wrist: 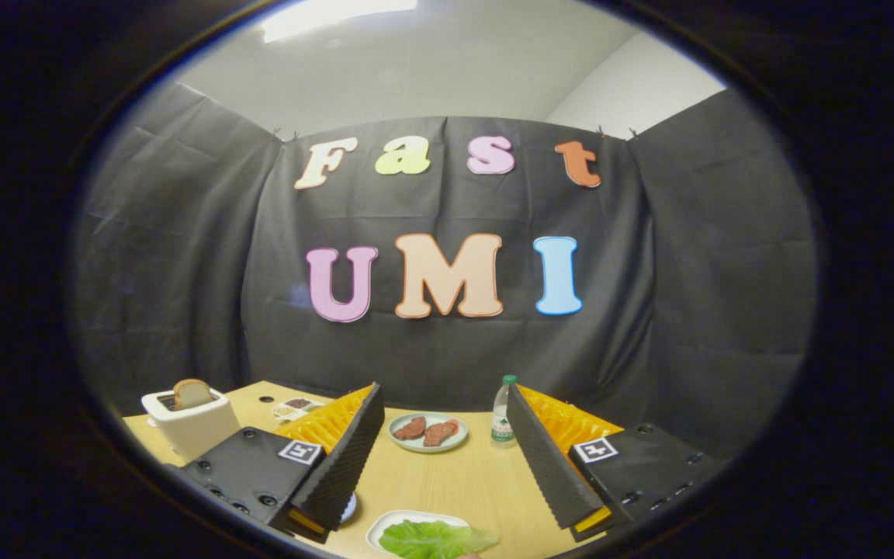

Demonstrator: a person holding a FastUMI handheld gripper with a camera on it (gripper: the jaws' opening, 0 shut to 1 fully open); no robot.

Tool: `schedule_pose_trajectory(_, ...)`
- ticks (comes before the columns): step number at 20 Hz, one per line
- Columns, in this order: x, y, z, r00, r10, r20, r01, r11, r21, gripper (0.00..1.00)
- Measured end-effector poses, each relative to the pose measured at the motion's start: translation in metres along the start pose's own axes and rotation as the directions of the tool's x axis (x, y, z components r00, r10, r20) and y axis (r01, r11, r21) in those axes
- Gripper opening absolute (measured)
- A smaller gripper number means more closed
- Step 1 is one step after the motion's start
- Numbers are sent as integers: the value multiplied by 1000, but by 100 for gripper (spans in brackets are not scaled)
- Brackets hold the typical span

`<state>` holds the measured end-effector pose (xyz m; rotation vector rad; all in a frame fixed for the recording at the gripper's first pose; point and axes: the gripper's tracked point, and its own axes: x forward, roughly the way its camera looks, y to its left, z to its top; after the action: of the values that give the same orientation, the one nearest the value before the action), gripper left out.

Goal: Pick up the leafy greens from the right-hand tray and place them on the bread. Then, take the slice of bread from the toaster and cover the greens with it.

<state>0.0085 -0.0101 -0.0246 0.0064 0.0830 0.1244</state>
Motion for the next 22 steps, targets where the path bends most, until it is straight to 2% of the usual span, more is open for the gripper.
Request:
schedule_pose_trajectory(5,5,0,-37,984,122,-133,-127,992,-25,100)
schedule_pose_trajectory(9,6,-4,-73,948,202,-246,-215,976,-30,100)
schedule_pose_trajectory(14,2,-4,-119,874,298,-385,-341,939,-47,100)
schedule_pose_trajectory(17,-2,1,-143,822,354,-446,-423,904,-62,100)
schedule_pose_trajectory(22,-8,3,-199,729,409,-549,-522,851,-59,100)
